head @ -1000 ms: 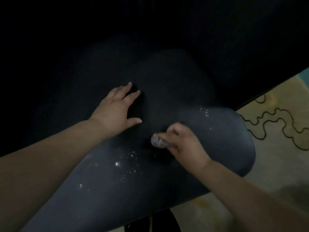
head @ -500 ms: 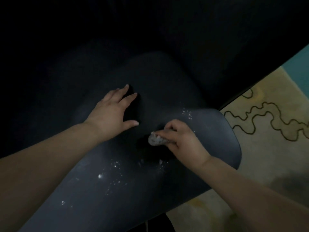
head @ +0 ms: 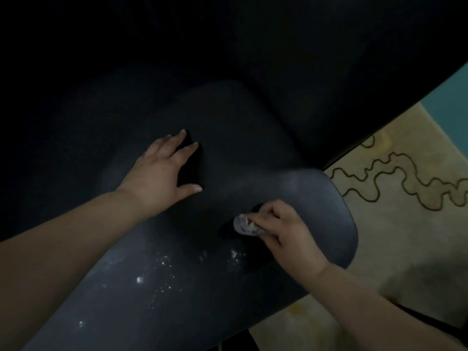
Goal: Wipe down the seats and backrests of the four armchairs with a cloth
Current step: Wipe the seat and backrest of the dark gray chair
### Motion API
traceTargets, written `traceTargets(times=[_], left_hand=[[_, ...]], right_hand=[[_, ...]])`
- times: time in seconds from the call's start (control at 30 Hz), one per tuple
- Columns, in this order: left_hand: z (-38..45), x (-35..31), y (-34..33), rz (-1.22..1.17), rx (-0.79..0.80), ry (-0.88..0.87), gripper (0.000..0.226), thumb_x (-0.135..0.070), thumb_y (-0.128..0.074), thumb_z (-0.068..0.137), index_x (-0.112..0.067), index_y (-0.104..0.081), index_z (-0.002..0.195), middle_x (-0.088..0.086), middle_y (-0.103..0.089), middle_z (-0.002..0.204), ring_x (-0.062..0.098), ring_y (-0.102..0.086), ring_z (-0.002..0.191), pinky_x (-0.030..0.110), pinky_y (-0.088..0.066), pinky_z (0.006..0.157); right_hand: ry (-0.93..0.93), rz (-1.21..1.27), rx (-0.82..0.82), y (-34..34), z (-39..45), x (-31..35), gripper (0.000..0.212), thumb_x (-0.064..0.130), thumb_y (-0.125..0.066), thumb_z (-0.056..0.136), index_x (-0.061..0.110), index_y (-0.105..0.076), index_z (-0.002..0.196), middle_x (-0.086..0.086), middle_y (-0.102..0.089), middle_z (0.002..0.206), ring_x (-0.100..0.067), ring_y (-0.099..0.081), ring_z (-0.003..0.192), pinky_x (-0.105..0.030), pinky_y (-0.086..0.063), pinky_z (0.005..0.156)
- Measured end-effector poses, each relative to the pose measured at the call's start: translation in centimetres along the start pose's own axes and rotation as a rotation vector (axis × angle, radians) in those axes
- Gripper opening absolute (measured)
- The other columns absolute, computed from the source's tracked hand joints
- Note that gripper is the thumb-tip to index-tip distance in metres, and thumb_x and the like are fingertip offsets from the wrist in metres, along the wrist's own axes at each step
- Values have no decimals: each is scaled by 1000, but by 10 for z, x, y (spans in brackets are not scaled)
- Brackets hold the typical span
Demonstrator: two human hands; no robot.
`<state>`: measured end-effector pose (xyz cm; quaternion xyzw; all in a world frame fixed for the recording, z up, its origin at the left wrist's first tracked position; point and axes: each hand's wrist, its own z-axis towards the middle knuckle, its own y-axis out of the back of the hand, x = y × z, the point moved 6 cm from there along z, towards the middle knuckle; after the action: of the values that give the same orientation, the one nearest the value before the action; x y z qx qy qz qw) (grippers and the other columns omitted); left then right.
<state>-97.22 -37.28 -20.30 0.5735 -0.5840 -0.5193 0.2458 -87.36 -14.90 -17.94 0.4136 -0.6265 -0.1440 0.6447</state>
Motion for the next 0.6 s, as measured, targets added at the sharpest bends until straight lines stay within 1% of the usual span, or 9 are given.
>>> traceTargets(times=[0.03,0.1,0.2,0.27,0.37,0.43,0.5,0.57,0.6], left_hand=[[0,0,0,2,4,-3,94,-59,-65,76,-30,-18,152,-1,-4,161,25,-5,147,44,-15,119],[2,1,0,14,19,-8,94,-60,-64,76,-31,-18,152,-1,-4,161,25,-5,147,46,-17,118],[1,4,1,34,32,-24,94,-60,-65,76,-32,-18,152,-2,-3,161,25,-5,147,46,-18,118],[-1,7,1,45,37,-41,94,-60,-65,76,-32,-18,152,-2,-4,161,26,-6,147,45,-18,118],[-7,9,0,67,55,-80,94,-62,-63,76,-32,-18,152,-2,-4,161,26,-7,146,46,-19,118],[-11,10,-2,79,64,-95,93,-62,-62,76,-32,-17,152,-3,-2,161,24,-6,147,46,-19,118],[-18,15,-2,71,54,-95,93,-61,-63,76,-32,-18,152,-3,-3,161,24,-6,147,45,-18,118],[-23,22,3,64,42,-94,93,-60,-64,76,-33,-17,152,-4,-3,161,24,-6,146,44,-17,118],[-27,27,6,70,43,-97,93,-60,-64,76,-34,-17,152,-4,-2,161,24,-6,146,44,-17,118]], right_hand=[[2,29,-13,2,2,-2,25,-2,-69,79,5,-71,102,-7,-56,94,-6,-52,88,-10,-39,78],[-67,57,-145,18,24,-15,15,1,-62,86,1,-68,99,-4,-52,96,4,-45,86,-8,-36,76],[-216,-11,-317,41,59,-42,19,7,-57,91,3,-67,106,-1,-48,99,-10,-50,89,-4,-32,76],[-254,-60,-333,35,55,-44,18,8,-63,88,6,-67,106,0,-49,98,-14,-53,88,-4,-33,77],[-233,-123,-318,3,19,-22,25,12,-68,84,13,-67,109,-1,-51,96,-10,-47,86,-8,-33,79],[-187,-79,-285,-22,-4,0,30,9,-69,81,16,-68,111,-1,-49,95,-10,-44,83,-9,-36,78],[-142,-3,-245,-35,-13,17,33,4,-70,80,14,-69,110,-3,-50,92,-13,-48,82,-16,-41,75],[-162,8,-345,-25,-8,12,20,4,-68,82,6,-71,102,-7,-51,89,-14,-49,79,-19,-42,73],[-220,-19,-413,-18,-5,5,18,4,-66,84,3,-70,101,-8,-50,91,-14,-48,81,-20,-42,75]])
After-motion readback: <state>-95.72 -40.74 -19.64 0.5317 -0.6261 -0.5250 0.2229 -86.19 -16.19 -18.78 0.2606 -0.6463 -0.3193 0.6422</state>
